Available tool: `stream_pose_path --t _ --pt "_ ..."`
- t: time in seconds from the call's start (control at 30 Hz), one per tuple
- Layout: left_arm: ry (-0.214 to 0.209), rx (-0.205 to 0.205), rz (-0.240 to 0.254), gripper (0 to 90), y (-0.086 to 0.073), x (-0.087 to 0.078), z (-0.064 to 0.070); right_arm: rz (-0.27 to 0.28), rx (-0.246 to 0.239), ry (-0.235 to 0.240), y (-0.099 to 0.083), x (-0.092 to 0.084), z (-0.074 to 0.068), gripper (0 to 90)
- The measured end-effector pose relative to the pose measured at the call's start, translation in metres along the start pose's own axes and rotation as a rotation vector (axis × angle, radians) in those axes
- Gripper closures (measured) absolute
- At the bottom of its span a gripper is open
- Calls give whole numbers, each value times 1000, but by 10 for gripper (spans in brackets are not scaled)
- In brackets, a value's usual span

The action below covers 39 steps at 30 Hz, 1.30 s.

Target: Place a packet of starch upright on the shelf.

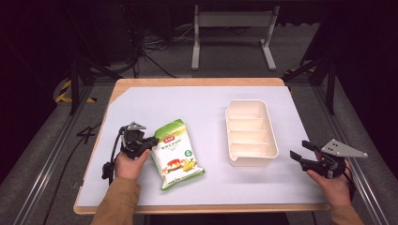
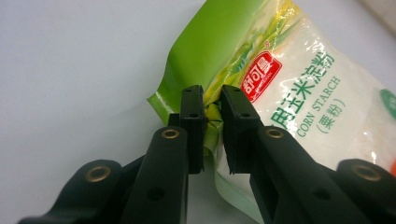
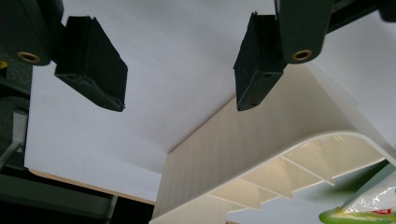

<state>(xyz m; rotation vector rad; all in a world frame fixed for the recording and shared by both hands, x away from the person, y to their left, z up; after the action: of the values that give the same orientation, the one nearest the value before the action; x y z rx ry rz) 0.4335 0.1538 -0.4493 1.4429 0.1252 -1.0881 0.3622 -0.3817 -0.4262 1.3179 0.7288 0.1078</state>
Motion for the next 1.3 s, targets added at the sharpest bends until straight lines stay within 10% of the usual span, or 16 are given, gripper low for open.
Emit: stream_pose_path --t 1.3 --pt "-143 207 225 814 36 -87 75 34 -7 21 13 -6 -7 349"
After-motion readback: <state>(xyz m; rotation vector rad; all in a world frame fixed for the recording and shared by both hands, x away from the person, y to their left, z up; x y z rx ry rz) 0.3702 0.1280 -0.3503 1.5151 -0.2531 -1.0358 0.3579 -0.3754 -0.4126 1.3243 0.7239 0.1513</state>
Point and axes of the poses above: each handheld gripper's, and its own axes: x roughly forward along the jaws, y roughly out of its top, z roughly to its right, the point moved 5 cm from there along x, roughly forward along the jaws, and after that the axes turned 1 degree about z, right-handed, at the moved point
